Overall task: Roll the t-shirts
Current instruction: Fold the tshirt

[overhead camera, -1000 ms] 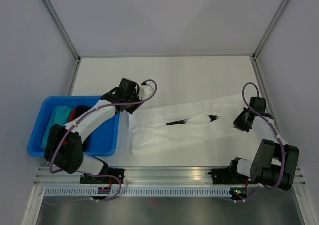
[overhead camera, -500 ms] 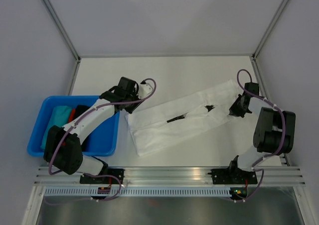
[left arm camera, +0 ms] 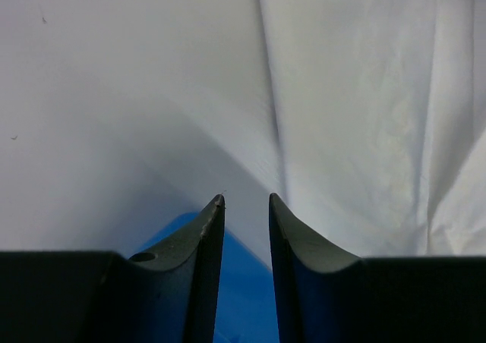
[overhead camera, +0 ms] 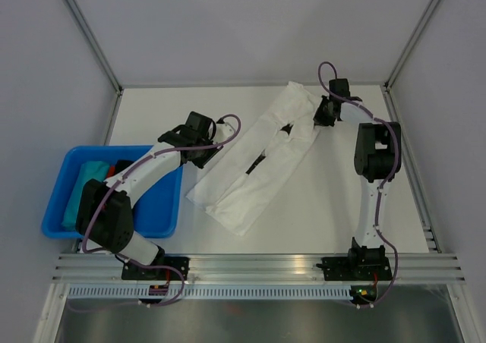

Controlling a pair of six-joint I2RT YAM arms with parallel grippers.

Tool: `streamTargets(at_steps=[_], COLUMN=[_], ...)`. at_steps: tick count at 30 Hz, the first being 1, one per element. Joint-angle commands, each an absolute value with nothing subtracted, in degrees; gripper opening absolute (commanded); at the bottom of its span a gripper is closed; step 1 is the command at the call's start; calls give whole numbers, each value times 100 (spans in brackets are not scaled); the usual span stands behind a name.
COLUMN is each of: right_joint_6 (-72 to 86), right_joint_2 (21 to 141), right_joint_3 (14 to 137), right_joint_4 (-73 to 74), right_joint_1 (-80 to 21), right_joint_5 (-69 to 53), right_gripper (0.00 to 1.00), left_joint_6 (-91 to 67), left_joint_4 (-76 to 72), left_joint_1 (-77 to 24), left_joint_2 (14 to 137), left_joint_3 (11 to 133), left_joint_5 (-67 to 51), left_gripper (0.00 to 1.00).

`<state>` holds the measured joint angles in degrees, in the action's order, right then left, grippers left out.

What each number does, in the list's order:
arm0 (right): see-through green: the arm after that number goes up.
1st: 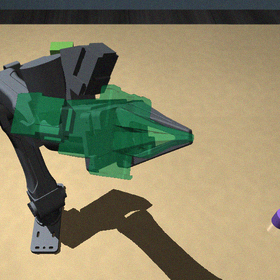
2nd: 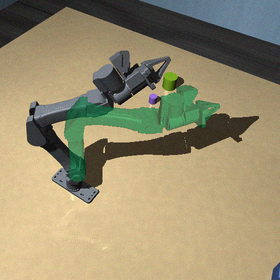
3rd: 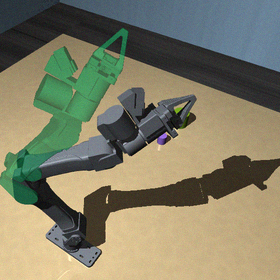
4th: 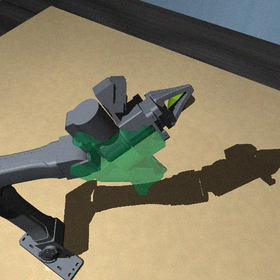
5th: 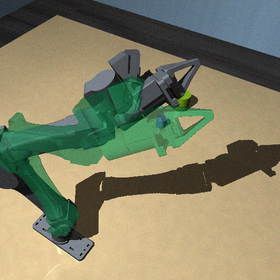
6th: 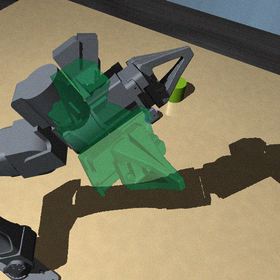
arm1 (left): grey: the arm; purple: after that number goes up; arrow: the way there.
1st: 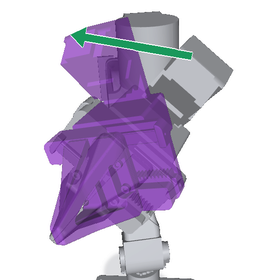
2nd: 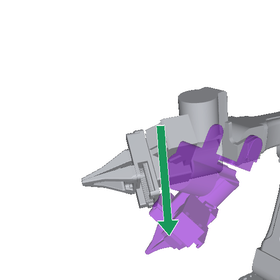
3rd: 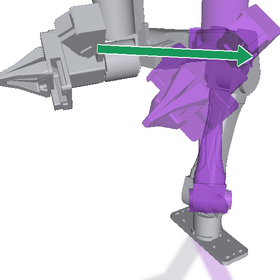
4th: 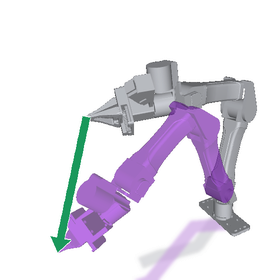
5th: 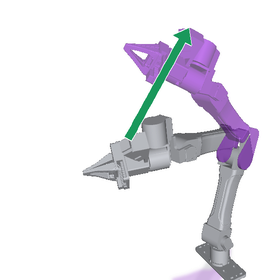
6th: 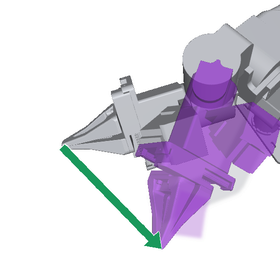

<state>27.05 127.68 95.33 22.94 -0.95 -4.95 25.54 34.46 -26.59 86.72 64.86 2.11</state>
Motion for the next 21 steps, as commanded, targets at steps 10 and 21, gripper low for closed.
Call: streamTargets(at_steps=[10,21], right_joint_6=[2523,1820], right_joint_2=[13598,10066], right_joint_3=[11707,7933], right_joint_4=[3305,2593], right_joint_1=[-483,-1149], right_joint_5=[-265,387], right_gripper=[8,14], left_joint_6=[2224,2144], left_joint_4=[3630,3779], left_joint_1=[-2646,-2646], left_joint_2=[8780,8350], left_joint_3=[6513,6171], left_joint_5=[299,141], left_gripper=[35,36])
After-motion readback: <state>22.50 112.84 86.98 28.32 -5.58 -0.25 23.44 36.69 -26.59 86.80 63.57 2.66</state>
